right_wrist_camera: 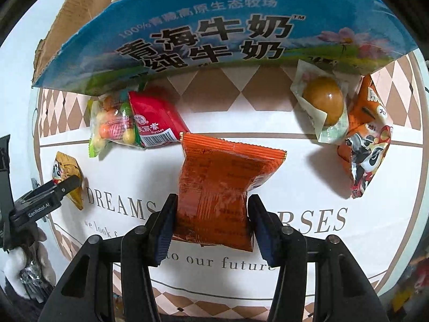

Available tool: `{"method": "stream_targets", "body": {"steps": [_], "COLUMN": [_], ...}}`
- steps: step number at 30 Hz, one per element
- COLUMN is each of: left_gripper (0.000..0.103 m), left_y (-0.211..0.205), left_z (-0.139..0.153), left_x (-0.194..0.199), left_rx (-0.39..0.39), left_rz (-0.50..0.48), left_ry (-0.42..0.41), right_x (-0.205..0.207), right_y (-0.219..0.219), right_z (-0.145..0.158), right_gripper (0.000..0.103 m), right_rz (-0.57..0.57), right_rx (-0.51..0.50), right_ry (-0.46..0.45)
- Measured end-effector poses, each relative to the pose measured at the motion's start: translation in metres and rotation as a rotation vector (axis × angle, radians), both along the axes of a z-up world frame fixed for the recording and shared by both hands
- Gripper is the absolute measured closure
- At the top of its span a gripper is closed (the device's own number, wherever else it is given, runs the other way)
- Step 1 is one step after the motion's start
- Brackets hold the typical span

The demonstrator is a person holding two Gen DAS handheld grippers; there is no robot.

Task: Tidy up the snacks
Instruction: 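Grasp the panda-print yellow bag with left tool while right tool grasps the orange bag, then carry both bags over the box and open both tools to drop them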

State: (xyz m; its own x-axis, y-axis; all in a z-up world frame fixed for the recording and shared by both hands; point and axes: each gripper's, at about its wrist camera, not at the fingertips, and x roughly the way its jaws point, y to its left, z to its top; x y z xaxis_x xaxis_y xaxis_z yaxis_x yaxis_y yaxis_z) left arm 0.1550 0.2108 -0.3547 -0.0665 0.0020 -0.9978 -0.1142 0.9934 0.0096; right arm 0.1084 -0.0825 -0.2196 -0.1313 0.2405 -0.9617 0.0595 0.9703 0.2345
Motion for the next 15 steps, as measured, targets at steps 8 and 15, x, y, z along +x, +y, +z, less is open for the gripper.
{"method": "stream_targets", "body": {"steps": [8, 15], "left_gripper": [0.048, 0.056], "left_y": [-0.005, -0.025], "left_z": [0.006, 0.016], "left_x": [0.009, 0.011], "left_rx": [-0.005, -0.031], "left_rz": [0.000, 0.004], "left_ry": [-0.046, -0.050], "right_x": [0.005, 0.008], "right_y": [-0.003, 0.002], "right_z": [0.006, 0.016], "right_gripper": [0.048, 0.050], "right_rz": [0.001, 0.016], "right_rx": [-0.004, 0.008], "right_ry": [-0.007, -0.030]}}
